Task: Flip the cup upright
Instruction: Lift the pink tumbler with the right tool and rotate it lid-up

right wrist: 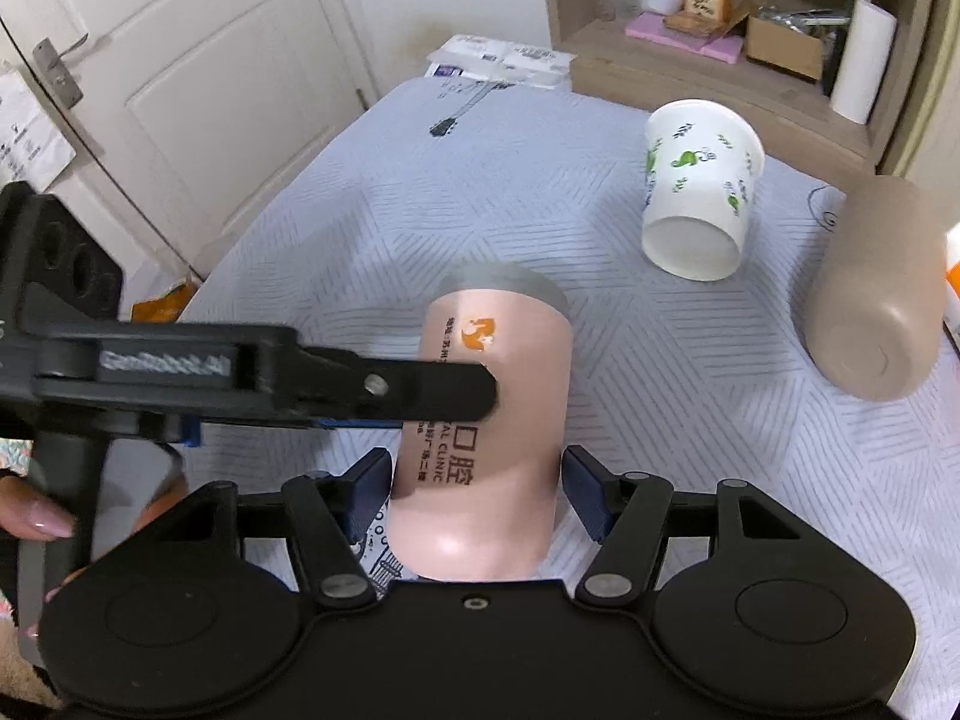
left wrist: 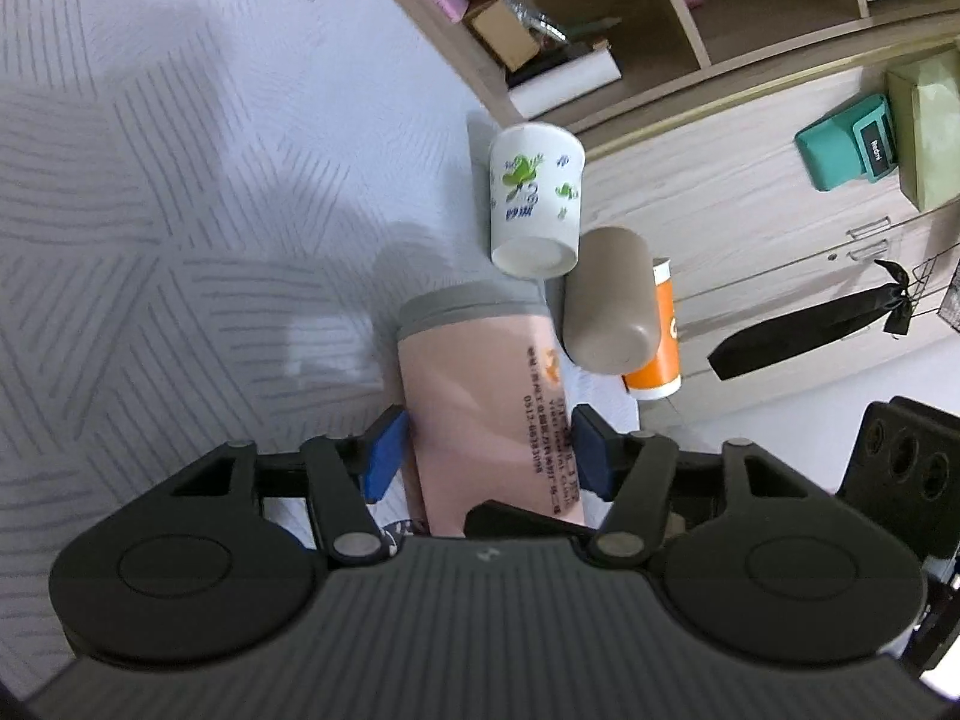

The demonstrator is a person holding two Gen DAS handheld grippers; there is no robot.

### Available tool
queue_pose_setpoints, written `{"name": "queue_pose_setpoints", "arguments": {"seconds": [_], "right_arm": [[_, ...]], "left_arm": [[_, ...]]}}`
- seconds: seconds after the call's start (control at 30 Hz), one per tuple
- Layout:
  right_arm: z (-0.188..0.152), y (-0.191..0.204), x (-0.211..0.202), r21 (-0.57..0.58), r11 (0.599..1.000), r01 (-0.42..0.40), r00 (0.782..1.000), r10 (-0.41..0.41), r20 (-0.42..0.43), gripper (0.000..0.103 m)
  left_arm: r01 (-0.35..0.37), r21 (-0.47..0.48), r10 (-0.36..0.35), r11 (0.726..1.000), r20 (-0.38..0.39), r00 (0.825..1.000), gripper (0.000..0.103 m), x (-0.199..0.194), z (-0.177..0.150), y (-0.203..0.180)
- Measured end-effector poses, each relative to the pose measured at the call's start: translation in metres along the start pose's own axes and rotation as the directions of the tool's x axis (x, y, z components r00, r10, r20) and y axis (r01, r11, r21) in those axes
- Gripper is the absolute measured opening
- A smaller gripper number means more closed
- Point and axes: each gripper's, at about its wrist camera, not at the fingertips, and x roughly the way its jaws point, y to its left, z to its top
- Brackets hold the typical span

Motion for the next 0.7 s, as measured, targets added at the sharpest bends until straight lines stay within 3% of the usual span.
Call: {"name": "queue_pose_setpoints", "arguments": {"seconds": [0.2,0.37,0.53,0.7], "right_arm": [[0.004,-0.004,0.006,0.005,1.000,-0.011,1.000,0.011,-0.005,0.069],[-0.013,-0.006,0.000,-0.010,0.999,-0.040,0.998,0.041,0.056,0.069],[-0.036,-0.009,-0.009,-0.027,0.998,-0.061,0.988,0.064,0.141,0.069],[-0.059,-0.010,-0.019,-0.072,0.995,-0.062,0.966,0.078,0.245,0.069]], "left_arm": [[-0.001,0.029,0.001,1.000,0.009,1.000,0.061,0.003,-0.001,-0.003],[-0.015,0.043,0.013,0.999,0.027,1.000,0.062,0.003,-0.005,-0.005],[-0.041,0.146,0.033,0.988,0.062,0.998,0.062,-0.001,-0.018,-0.018],[-0.109,0.313,0.067,0.944,0.144,0.987,0.062,-0.008,-0.038,-0.046]]}}
